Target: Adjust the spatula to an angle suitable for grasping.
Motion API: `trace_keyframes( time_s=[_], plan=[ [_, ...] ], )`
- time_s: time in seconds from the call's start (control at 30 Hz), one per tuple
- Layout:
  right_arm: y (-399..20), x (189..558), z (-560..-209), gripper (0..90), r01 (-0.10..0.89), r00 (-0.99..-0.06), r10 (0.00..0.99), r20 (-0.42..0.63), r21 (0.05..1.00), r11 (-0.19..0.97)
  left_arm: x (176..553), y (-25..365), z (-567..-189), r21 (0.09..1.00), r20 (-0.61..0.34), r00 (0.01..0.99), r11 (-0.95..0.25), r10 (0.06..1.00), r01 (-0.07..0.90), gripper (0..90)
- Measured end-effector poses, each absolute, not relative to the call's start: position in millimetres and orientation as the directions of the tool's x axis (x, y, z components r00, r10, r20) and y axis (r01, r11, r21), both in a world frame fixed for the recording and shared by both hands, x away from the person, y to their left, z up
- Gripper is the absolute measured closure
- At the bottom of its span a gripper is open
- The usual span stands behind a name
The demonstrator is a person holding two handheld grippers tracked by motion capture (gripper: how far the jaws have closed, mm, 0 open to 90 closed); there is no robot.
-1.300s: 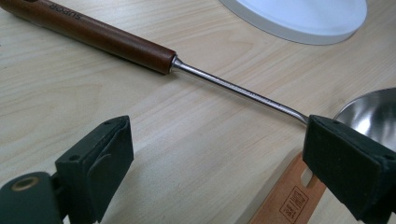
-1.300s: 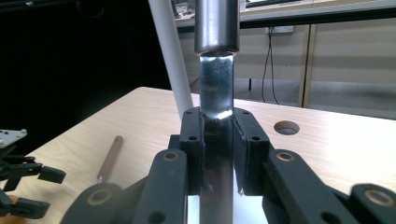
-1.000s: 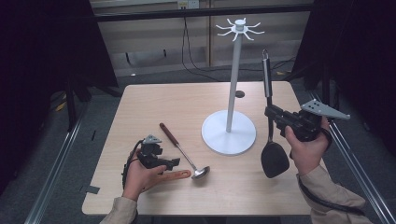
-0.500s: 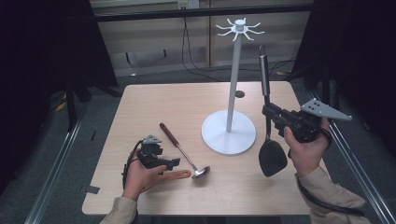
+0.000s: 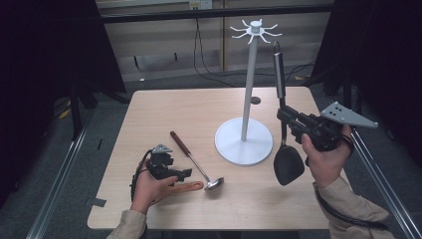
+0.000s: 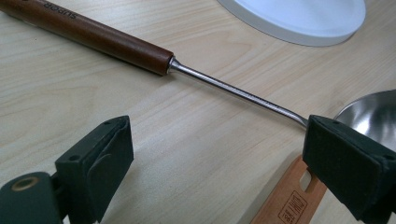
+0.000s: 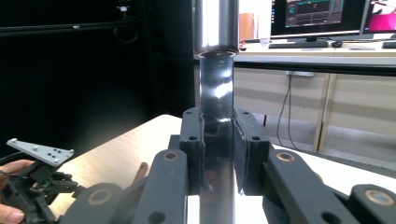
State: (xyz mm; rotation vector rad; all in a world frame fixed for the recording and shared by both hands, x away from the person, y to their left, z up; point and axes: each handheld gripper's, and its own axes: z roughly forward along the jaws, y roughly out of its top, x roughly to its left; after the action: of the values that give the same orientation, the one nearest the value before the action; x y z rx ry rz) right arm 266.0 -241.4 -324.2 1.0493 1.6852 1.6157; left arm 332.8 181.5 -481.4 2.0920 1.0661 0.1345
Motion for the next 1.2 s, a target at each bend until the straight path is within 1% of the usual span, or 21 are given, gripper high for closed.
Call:
trace_keyframes(
  time_s=[0.3, 0.5, 0.57, 1.03, 1.2],
  plan=[
    [-235.9, 271.2, -318.4, 75.9, 0.131, -0.542, 0.833, 0.111, 0.99, -0.046, 333.7, 181.4, -482.6, 0.674, -0.243, 0.643, -0.35, 0.726, 0.651, 8.6],
    [-232.1, 277.9, -319.7, 75.9, 0.152, -0.536, 0.836, 0.113, 0.988, -0.037, 333.8, 181.4, -483.7, 0.669, -0.242, 0.643, -0.355, 0.727, 0.653, 8.6],
    [-229.1, 281.5, -323.2, 75.9, 0.155, -0.547, 0.829, 0.115, 0.987, -0.035, 333.7, 181.3, -483.9, 0.67, -0.247, 0.639, -0.348, 0.728, 0.655, 8.6],
    [-219.4, 288.0, -331.4, 75.7, 0.142, -0.523, 0.848, 0.086, 0.99, -0.013, 333.1, 180.8, -486.6, 0.663, -0.242, 0.64, -0.357, 0.73, 0.658, 8.6],
    [-210.1, 298.5, -336.5, 75.6, 0.136, -0.511, 0.855, 0.082, 0.991, -0.014, 333.6, 181.1, -486.0, 0.662, -0.241, 0.644, -0.362, 0.726, 0.656, 8.6]
  ],
)
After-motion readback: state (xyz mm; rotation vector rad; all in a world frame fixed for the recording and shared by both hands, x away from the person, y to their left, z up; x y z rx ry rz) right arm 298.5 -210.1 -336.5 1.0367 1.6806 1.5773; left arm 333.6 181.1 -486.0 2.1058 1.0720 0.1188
